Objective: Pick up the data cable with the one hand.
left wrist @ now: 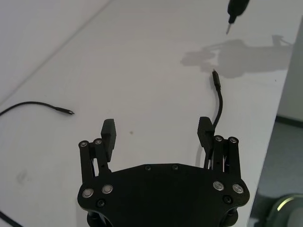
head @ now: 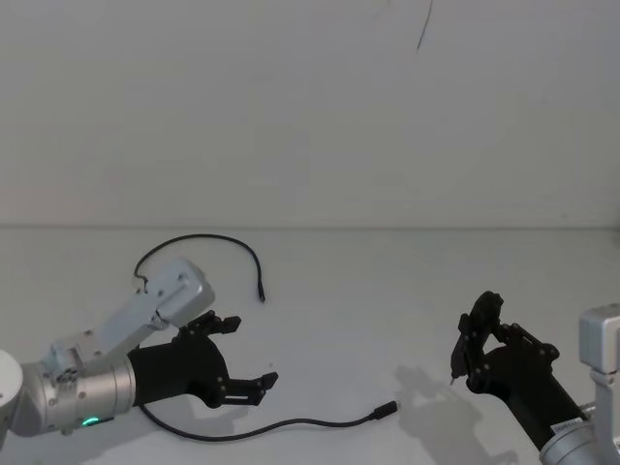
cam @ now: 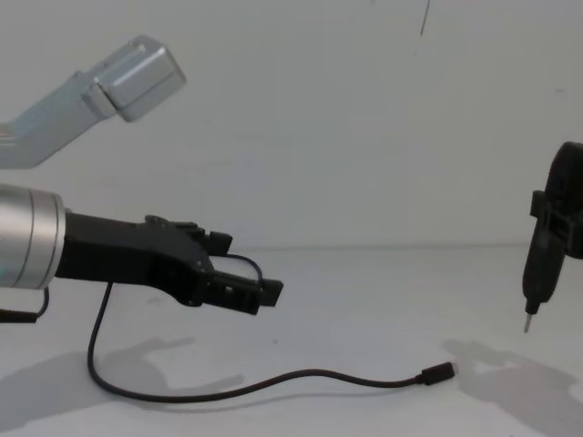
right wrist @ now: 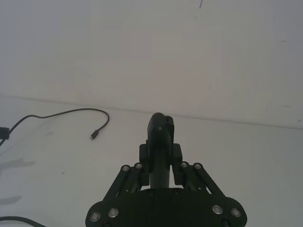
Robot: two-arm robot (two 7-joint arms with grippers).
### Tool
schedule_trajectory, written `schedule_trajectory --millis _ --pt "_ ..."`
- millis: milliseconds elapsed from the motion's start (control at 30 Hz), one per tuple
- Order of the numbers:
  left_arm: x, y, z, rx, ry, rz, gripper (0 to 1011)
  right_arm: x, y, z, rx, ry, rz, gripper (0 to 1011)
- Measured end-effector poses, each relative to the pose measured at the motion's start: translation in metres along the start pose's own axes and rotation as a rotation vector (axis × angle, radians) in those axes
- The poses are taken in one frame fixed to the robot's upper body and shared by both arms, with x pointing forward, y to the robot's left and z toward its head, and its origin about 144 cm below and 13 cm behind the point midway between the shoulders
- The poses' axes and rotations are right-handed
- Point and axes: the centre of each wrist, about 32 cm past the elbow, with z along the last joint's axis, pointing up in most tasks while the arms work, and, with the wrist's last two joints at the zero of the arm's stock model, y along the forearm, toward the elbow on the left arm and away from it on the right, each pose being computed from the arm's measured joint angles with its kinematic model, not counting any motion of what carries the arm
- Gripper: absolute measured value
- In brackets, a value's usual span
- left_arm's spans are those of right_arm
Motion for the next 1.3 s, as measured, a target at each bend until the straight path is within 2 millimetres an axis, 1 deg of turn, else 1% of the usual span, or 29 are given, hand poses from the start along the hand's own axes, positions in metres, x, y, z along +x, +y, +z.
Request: schedule_trajectory --millis 167,400,833,1300 --pt "0.008 -0.006 0.000 0.024 -0.007 -0.043 1001 0.000 0.000 0.000 0.000 0.000 0.000 263" --pt "0.013 -0.015 0.000 0.041 -0.028 -0.098 1001 0.000 0.000 0.000 0.000 0.000 0.000 263" --pt "0.011 -0.033 0.000 0.066 -0.059 -0.176 1001 0.000 0.000 0.000 0.000 0.000 0.000 263" --pt "0.008 -0.044 -0.002 0.107 -0.066 -0.195 1001 0.000 0.000 0.000 0.000 0.000 0.000 263"
